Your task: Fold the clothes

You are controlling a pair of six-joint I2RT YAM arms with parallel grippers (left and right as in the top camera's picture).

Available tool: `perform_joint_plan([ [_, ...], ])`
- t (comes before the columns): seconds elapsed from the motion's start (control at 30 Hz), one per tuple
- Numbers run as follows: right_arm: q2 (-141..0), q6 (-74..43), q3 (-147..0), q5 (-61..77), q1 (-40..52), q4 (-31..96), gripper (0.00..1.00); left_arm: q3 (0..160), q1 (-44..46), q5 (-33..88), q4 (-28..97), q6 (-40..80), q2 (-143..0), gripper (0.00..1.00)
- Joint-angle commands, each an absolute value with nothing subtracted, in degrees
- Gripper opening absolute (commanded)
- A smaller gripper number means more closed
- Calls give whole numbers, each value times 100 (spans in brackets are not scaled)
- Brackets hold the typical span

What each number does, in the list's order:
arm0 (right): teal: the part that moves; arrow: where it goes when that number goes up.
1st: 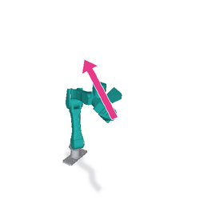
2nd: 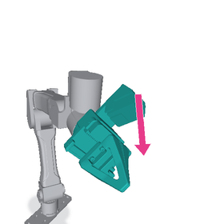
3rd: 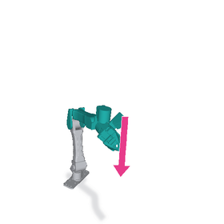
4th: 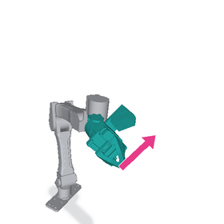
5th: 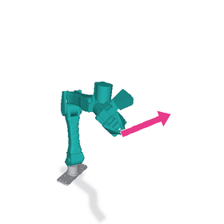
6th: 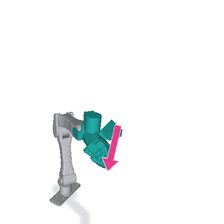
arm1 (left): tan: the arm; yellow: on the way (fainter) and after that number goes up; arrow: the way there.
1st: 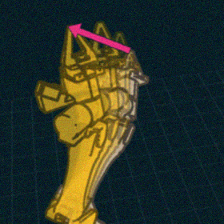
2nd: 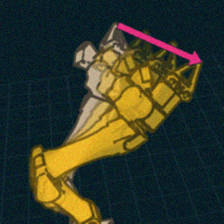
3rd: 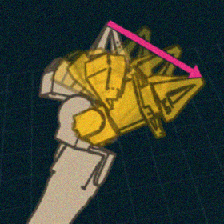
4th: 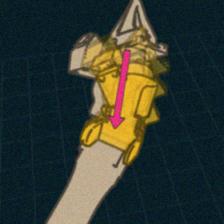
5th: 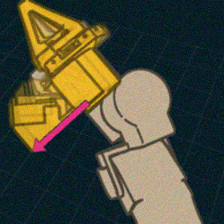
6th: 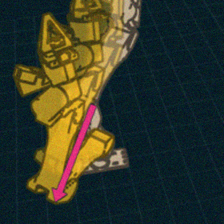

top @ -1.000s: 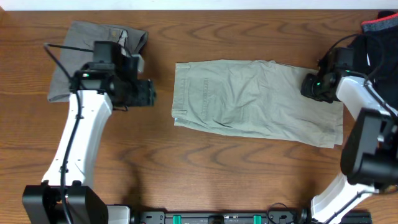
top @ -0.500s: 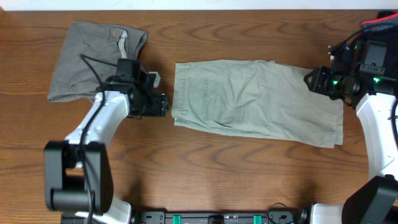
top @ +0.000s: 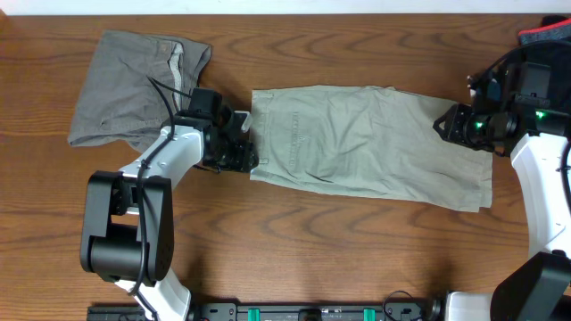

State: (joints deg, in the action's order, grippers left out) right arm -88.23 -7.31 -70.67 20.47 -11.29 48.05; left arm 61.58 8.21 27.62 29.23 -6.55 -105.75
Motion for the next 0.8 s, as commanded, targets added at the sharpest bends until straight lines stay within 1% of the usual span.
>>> perform_joint_plan([
  [0.0,-8829,-681,-6982,1706,-1170,4910,30,6198,823,3135,2926,-904,-10621,31],
  [0.03,-8829,-681,-6963,1599,-1170,4956,30,6215,821,3131,2967,-904,-10597,24],
  [0.07,-8829,-690,-6949,1509,-1173,5009,30,6237,819,3133,3009,-902,-10571,19],
  [0.1,-8829,-786,-6932,1365,-1173,5076,30,6270,816,3135,3074,-902,-10538,6],
  [0.23,-8831,-1404,-6788,777,-1227,5253,34,6497,816,3131,3409,-945,-10313,6],
  [0.4,-8831,-1916,-6552,692,-1636,5312,35,6764,731,3046,3732,-1072,-9780,6],
  [0.53,-8831,-1927,-6381,687,-2014,5627,38,6772,631,3039,3739,-1072,-9347,6],
  [0.7,-8831,-1929,-6018,414,-2292,5861,38,6772,628,3039,3708,-1070,-9249,6],
  [0.77,-8831,-2018,-5789,296,-2364,5830,36,6772,628,3039,3708,-1070,-9258,6],
])
